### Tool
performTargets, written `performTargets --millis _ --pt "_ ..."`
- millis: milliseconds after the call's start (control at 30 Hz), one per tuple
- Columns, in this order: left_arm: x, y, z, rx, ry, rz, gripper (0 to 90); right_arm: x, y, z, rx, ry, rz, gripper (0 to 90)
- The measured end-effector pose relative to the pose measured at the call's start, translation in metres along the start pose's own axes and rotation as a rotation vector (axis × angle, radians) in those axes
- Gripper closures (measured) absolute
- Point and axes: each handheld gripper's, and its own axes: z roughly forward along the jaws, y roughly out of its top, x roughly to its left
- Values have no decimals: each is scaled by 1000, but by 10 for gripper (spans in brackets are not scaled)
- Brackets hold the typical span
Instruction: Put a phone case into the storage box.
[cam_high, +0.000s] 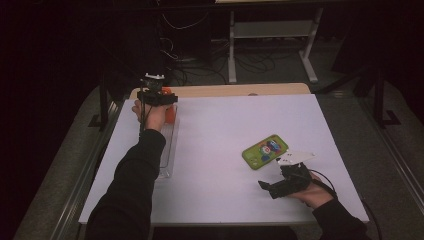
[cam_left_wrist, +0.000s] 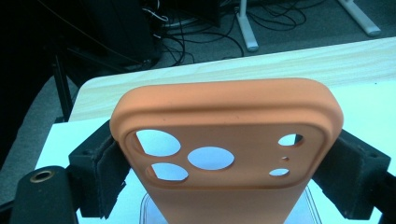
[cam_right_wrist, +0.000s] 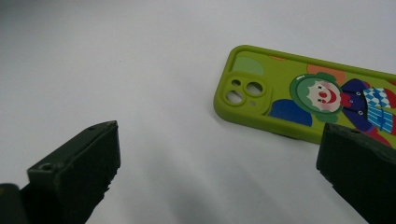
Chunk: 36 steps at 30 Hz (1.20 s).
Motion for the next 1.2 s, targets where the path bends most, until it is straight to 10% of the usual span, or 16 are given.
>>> performTargets --millis 467,1067,1200 --pt "1 0 7 -7 42 -19 110 -1 1 2 -6 7 -16 0" --pt "17 5 -11 -64 -45 10 0 -1 3 4 -9 15 -18 0" --pt "25 7 -25 -67 -133 30 0 0 2 3 -5 14 -18 0"
